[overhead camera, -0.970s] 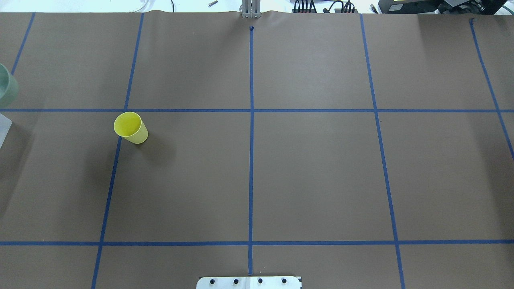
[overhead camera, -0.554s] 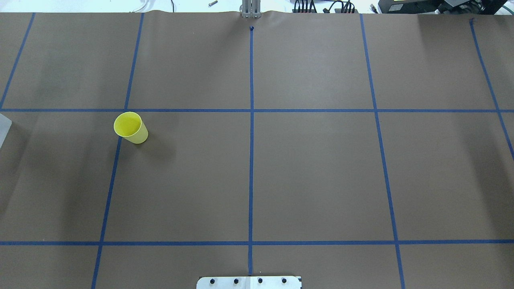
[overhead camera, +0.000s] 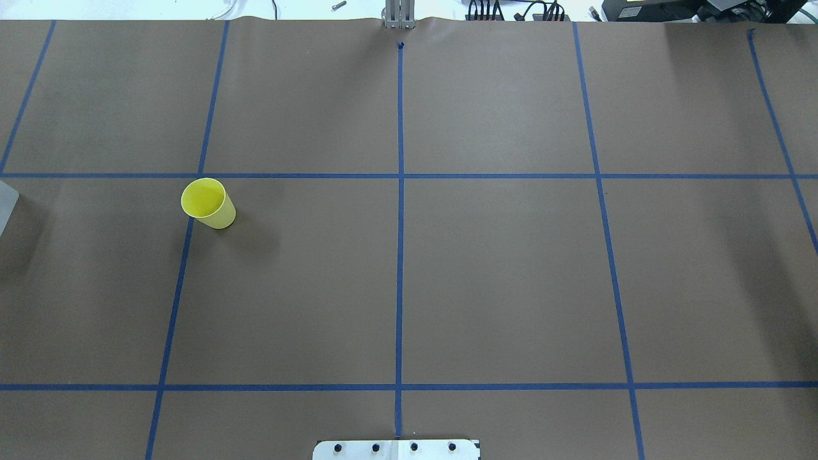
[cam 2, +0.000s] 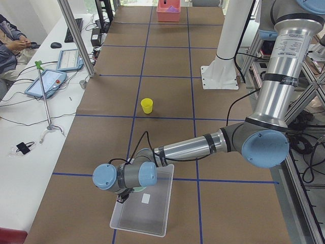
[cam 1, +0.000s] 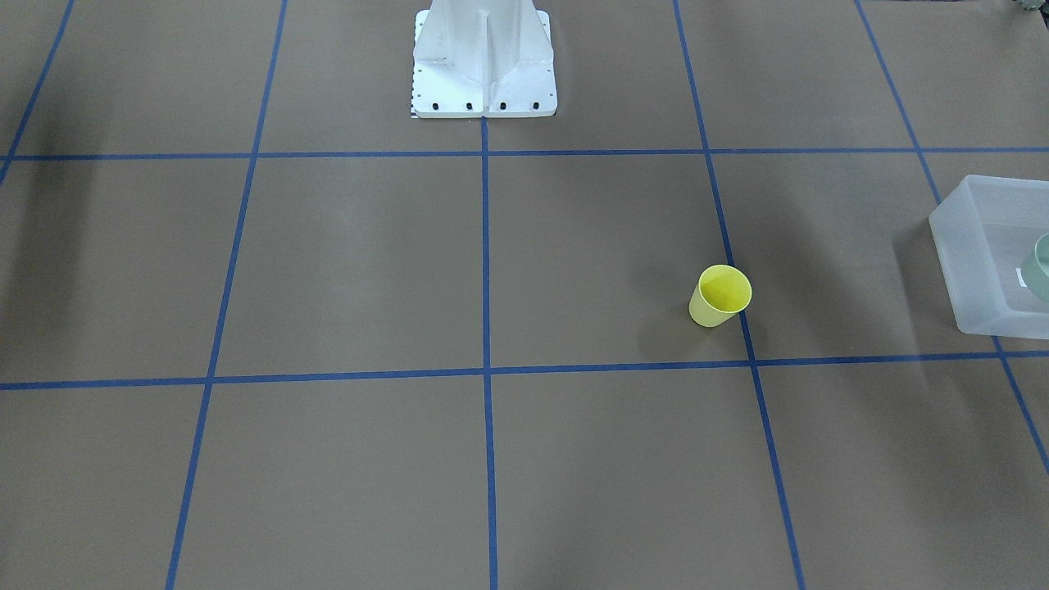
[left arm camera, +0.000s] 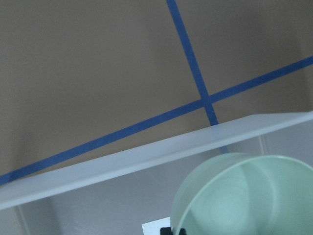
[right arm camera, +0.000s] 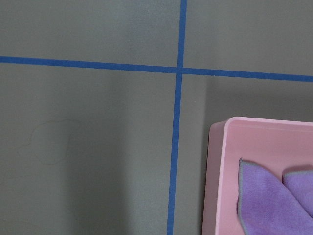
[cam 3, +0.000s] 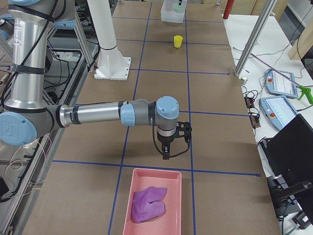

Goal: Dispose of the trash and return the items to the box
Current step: 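Release the bowl and raise the left gripper from the clear bin, then reach the left gripper to the yellow cup and grasp it, then lift the yellow cup and place it in the clear bin with the left gripper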

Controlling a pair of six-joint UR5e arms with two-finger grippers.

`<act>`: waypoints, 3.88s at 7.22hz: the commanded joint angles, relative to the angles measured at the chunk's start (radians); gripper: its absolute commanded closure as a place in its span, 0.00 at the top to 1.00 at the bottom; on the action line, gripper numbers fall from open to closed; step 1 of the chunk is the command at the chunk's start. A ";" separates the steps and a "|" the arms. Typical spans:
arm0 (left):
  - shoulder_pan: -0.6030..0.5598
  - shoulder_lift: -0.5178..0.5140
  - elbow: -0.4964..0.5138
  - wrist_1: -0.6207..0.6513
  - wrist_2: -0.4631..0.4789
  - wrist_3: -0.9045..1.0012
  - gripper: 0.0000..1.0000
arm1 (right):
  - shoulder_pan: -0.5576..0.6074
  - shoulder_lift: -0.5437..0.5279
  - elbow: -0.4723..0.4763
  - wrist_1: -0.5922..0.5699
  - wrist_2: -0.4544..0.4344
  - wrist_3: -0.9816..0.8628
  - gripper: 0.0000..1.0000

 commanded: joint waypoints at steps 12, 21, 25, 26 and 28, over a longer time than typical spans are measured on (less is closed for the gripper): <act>0.636 -0.048 -0.806 0.074 0.243 -1.385 0.98 | -0.023 -0.009 0.013 0.009 0.021 0.059 1.00; 0.698 -0.118 -0.562 -0.119 0.262 -1.479 0.88 | -0.046 -0.015 0.024 0.009 0.008 0.092 1.00; 0.715 -0.129 -0.553 -0.119 0.280 -1.497 0.00 | -0.046 -0.015 0.027 0.009 0.008 0.090 1.00; 0.710 -0.128 -0.576 -0.113 0.259 -1.494 0.00 | -0.046 -0.019 0.027 0.009 0.005 0.084 1.00; 0.524 -0.114 -0.611 -0.104 0.069 -1.379 0.00 | -0.044 -0.039 0.035 0.009 0.002 0.076 1.00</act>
